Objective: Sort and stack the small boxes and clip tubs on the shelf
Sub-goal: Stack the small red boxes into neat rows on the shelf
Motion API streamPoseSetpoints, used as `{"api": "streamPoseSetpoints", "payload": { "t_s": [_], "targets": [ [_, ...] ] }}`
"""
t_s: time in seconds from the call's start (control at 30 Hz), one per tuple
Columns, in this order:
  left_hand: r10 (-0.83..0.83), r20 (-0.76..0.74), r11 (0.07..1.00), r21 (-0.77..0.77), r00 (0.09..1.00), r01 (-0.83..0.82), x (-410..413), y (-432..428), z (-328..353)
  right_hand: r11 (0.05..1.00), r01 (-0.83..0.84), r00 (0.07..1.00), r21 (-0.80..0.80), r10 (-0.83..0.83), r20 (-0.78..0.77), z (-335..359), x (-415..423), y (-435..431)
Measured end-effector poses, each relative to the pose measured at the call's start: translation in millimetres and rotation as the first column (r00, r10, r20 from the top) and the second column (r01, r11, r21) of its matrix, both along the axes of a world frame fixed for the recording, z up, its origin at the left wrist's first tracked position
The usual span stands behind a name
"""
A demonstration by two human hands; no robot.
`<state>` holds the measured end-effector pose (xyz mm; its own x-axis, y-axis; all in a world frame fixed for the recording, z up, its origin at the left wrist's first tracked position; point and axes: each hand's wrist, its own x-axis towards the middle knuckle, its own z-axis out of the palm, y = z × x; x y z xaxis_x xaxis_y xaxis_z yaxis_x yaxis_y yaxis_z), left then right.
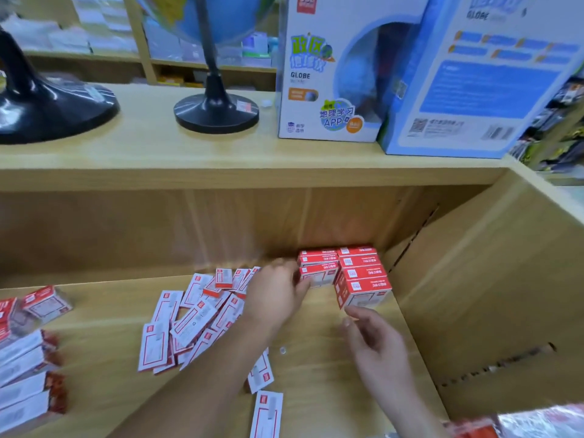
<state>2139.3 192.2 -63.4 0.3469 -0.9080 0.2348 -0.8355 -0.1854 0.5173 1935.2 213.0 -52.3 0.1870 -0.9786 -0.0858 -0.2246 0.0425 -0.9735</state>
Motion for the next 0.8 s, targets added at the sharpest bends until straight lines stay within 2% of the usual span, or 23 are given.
{"api": "streamPoseSetpoints", "payload": {
  "t_s": [0.13,0.27,0.33,0.4,0.47,0.57,0.67,0.73,0.8],
  "targets": [
    [0.009,0.27,0.999,0.029,0.963,-0.017,-5,-7,4,0.996,-0.079,0.986,-0.029,0.074,-0.146,-4,-6,-7],
    [0.016,0.355,0.996,0.072,0.935,-0.044,-10,-9,7,0.995,-0.096,0.978,0.005,0.096,-0.186,-13,-8,-2],
    [-0.004,0.334,0.999,0.052,0.943,-0.014,-8,-7,13,0.994,-0.112,0.976,0.001,0.11,-0.189,-11,-7,0],
    [-0.019,0.271,0.998,-0.055,0.962,0.035,-1,7,19,0.988,-0.156,0.967,0.007,0.154,-0.203,-6,-4,4],
    [-0.012,0.178,0.989,-0.145,0.984,0.039,8,35,25,0.963,-0.261,0.929,0.067,0.27,-0.251,-1,3,15],
    [0.045,0.062,0.986,-0.165,0.997,-0.035,24,91,29,0.874,-0.432,0.807,0.223,0.484,-0.337,5,23,36],
    [0.149,-0.05,0.968,-0.195,0.988,-0.156,41,156,23,0.797,-0.538,0.631,0.274,0.597,-0.496,12,41,57],
    [0.214,-0.095,0.954,-0.195,0.972,-0.23,49,197,17,0.794,-0.55,0.576,0.258,0.584,-0.571,16,49,69],
    [0.268,-0.097,0.95,-0.137,0.959,-0.28,51,230,10,0.838,-0.498,0.614,0.223,0.522,-0.592,18,56,78]
  ]
}}
